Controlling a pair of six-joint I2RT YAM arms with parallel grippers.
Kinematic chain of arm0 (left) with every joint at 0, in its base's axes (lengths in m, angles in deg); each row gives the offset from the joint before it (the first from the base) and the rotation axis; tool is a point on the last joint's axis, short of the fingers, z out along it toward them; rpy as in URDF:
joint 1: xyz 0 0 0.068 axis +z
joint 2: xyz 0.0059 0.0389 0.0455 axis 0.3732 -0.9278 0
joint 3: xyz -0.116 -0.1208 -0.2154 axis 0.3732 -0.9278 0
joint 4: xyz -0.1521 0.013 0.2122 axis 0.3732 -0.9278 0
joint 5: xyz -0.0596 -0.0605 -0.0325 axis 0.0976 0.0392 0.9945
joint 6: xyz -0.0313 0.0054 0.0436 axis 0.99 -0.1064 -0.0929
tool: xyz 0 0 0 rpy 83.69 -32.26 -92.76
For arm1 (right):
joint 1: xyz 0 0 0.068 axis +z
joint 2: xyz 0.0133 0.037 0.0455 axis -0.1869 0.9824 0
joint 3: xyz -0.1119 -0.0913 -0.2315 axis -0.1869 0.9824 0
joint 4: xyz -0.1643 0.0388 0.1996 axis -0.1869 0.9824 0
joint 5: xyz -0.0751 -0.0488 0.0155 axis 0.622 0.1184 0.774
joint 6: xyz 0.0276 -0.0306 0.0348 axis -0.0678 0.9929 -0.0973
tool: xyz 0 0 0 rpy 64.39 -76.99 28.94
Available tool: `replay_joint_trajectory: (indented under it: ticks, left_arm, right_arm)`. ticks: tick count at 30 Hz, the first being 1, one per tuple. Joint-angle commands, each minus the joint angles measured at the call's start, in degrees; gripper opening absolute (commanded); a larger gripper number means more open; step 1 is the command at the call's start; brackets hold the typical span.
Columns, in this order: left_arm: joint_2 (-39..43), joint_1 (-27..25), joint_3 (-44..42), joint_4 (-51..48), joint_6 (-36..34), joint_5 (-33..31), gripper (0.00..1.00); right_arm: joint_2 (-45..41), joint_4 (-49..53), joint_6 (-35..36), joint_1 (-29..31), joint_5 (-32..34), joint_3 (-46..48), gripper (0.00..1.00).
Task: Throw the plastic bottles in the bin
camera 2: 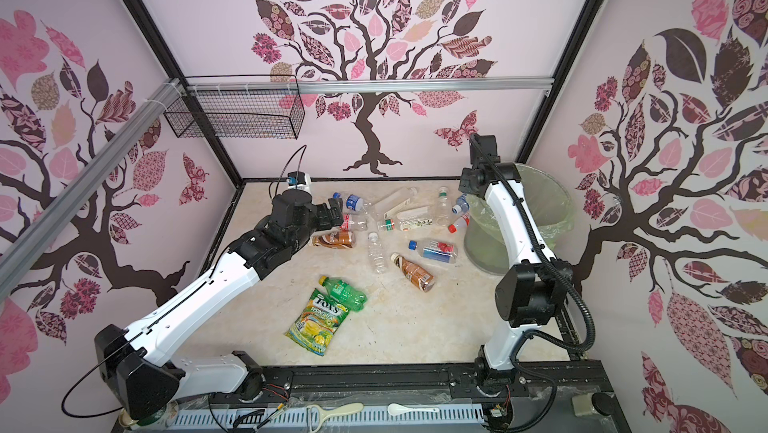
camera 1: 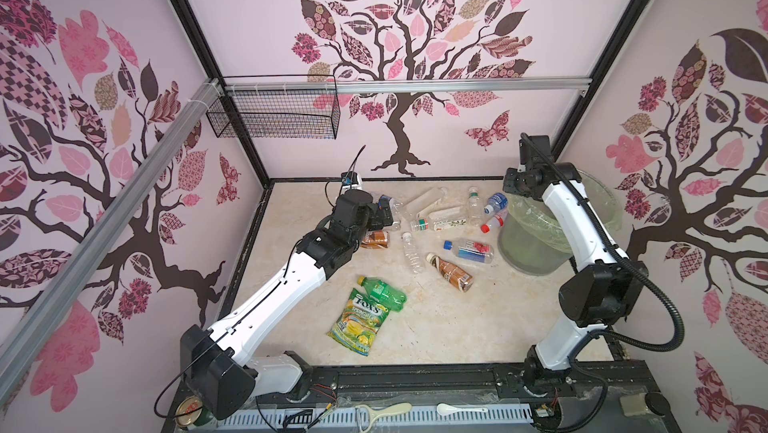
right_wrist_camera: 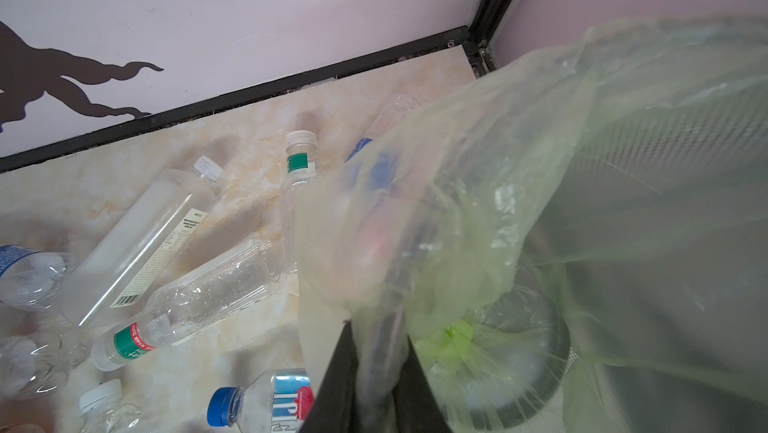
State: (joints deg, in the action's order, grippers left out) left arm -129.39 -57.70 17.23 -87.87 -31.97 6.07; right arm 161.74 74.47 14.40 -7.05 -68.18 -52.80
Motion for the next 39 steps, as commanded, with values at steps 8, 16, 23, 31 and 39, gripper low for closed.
replay_joint_trajectory:
  ticks: [8,16,23,31,39]
  left_arm:
    - [-0.47,-0.20,-0.38,0.49,-0.68,-0.65,0.98]
    - [-1.22,-0.20,-0.04,-0.05,1.20,-0.23,0.98]
    - [-1.99,-0.16,0.54,-1.10,3.57,-0.71,0.98]
    - [-3.03,-0.21,1.41,-2.35,5.70,-1.34,0.98]
    - [-4.34,0.42,2.43,-5.83,9.71,-4.18,0.98]
  right_arm:
    - [0.73,0.27,-4.10,0.43,-3.72,-3.10,0.36]
    - [-0.29,1.65,-4.65,0.48,-2.81,-6.79,0.74]
    - [-0.40,3.11,-4.30,2.48,1.08,-13.49,0.99]
    - [4.65,5.19,-3.61,10.81,5.10,-23.04,1.00]
    - [5.59,4.43,-4.67,16.85,3.90,-20.27,1.00]
